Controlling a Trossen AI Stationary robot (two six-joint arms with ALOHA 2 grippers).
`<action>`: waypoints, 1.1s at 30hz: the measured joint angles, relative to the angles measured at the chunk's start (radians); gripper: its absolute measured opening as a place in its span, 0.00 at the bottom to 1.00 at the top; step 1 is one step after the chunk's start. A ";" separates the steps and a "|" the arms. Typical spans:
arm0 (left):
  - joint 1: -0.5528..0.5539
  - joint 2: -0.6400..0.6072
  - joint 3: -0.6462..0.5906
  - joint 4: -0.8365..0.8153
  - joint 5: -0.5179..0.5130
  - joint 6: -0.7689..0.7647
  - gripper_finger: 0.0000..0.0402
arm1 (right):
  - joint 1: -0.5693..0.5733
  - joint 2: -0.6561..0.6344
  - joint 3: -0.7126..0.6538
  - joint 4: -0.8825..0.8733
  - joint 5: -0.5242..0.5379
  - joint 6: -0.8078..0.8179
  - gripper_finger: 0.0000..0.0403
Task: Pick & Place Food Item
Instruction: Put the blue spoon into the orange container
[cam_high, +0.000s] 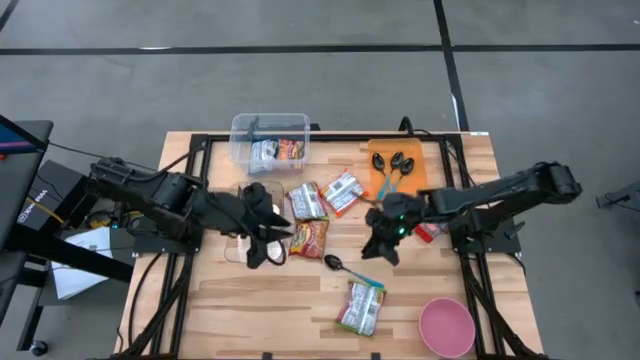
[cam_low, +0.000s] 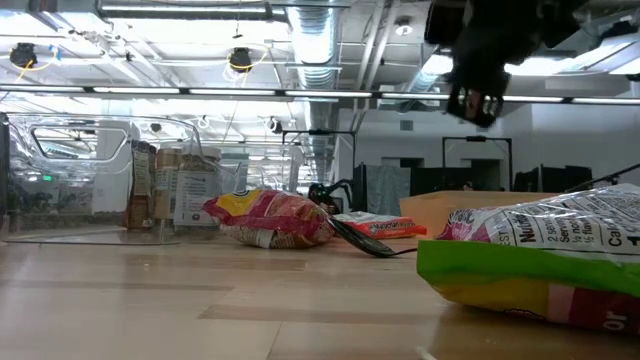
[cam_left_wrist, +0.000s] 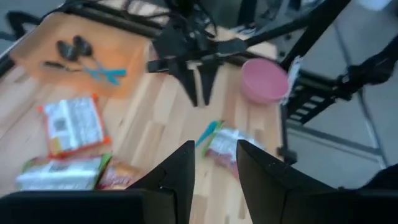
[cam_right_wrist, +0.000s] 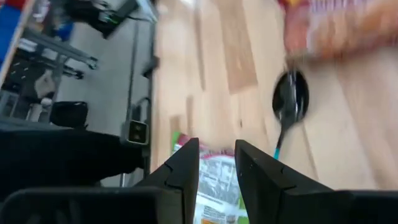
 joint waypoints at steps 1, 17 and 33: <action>-0.014 0.000 0.000 -0.025 -0.017 -0.016 0.28 | 0.020 0.023 0.000 0.002 0.020 0.031 0.24; -0.176 0.000 0.000 -0.495 -0.117 -0.213 0.28 | 0.219 0.351 0.281 -0.271 0.388 0.418 0.24; -0.288 0.000 0.000 -0.547 -0.184 -0.204 0.28 | 0.242 0.769 0.772 -0.760 0.415 0.464 0.24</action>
